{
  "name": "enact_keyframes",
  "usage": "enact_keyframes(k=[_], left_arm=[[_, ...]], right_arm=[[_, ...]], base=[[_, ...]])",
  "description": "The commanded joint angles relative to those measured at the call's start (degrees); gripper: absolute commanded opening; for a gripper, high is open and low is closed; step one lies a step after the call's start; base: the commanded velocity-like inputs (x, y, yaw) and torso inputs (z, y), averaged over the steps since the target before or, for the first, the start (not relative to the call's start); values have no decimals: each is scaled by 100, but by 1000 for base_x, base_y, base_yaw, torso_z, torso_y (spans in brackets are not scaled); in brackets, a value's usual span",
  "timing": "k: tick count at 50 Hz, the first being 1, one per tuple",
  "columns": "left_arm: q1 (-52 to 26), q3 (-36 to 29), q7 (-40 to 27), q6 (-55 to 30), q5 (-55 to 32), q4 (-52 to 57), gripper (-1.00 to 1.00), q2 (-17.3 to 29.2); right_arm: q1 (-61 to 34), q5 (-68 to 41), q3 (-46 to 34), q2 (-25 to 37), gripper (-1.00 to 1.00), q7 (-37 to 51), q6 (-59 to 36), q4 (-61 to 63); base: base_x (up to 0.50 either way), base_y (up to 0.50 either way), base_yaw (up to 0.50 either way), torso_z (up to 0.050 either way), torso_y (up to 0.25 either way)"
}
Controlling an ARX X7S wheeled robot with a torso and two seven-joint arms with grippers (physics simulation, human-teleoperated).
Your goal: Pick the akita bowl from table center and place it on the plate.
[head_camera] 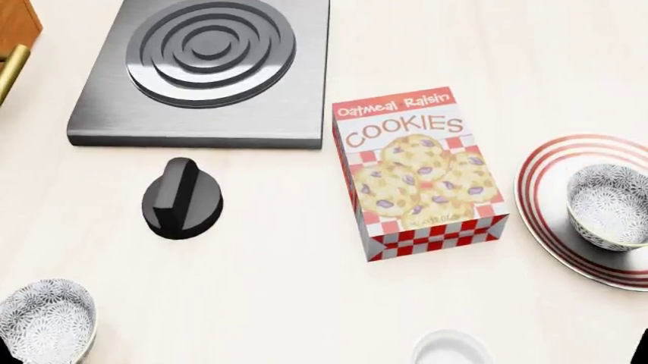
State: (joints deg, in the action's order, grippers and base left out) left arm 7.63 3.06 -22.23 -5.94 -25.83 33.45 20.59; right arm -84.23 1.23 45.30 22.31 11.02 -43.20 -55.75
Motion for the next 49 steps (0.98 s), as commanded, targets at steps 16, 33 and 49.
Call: enact_keyframes(k=[16, 33, 49], left_arm=[[-37, -96, -27, -17, -8, 18, 100, 30], [-156, -193, -65, -89, 17, 2, 100, 51], [-146, -222, -85, -77, 29, -2, 100, 75]], right_arm=[[1230, 197, -2117, -696, 100, -1462, -3568, 6569], [842, 6486, -4017, -1573, 100, -7148, -4611, 8696], [1778, 5974, -3474, -1922, 100, -6581, -3774, 8951]], base=[[0, 0, 0, 0, 0], [0, 0, 0, 0, 0], [0, 0, 0, 0, 0]])
